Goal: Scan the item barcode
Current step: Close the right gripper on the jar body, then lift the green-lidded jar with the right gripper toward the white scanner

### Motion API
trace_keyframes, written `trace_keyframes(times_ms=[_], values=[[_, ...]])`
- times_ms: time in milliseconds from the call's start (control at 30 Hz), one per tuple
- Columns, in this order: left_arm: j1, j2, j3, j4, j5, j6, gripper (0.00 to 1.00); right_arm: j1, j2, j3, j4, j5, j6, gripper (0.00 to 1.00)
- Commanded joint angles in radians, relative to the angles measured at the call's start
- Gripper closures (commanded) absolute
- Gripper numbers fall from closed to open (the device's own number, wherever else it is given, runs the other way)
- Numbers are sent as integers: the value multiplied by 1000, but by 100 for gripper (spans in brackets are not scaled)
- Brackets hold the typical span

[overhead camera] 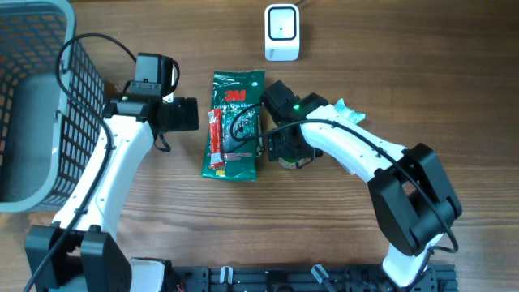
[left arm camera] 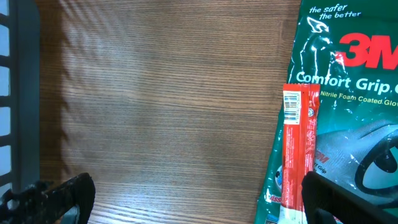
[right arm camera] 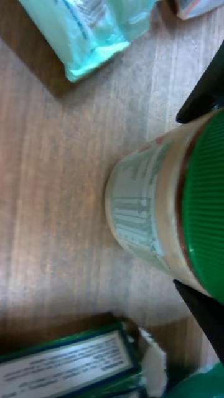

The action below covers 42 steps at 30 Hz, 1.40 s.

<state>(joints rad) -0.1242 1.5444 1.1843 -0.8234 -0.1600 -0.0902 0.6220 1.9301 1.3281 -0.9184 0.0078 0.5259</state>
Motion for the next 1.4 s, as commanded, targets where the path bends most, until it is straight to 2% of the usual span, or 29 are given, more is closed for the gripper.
trace_keyframes(times_ms=[0,67,100,167,233,333,467,500,633,833,867,1033,1100,1367], values=[[5,-5,-7,0,-6,8,0,-36,-26,75,-33,-85,-18,30],[5,-5,-7,0,-6,8,0,-64,-53,93,-41,-134,-47,40],[5,-5,-7,0,-6,8,0,-83,-69,100,-44,-165,-60,51],[5,-5,-7,0,-6,8,0,-130,-104,108,-49,-230,-60,67],[5,-5,-7,0,-6,8,0,-184,-135,108,-53,-303,-64,68],[5,-5,-7,0,-6,8,0,-276,-165,108,-83,-450,-114,76],[5,-5,-7,0,-6,8,0,-381,-174,108,-129,-626,-117,79],[5,-5,-7,0,-6,8,0,-403,-174,108,-140,-663,-123,87],[5,-5,-7,0,-6,8,0,-458,-174,106,-169,-836,-132,96],[5,-5,-7,0,-6,8,0,-472,-174,106,-167,-1250,-115,95],[5,-5,-7,0,-6,8,0,-472,-174,106,-168,-1304,-61,91],[5,-5,-7,0,-6,8,0,-471,-174,106,-164,-1485,80,91],[5,-5,-7,0,-6,8,0,-471,-174,106,-163,-1535,87,96],[5,-5,-7,0,-6,8,0,-471,-174,106,-115,-1528,104,96]])
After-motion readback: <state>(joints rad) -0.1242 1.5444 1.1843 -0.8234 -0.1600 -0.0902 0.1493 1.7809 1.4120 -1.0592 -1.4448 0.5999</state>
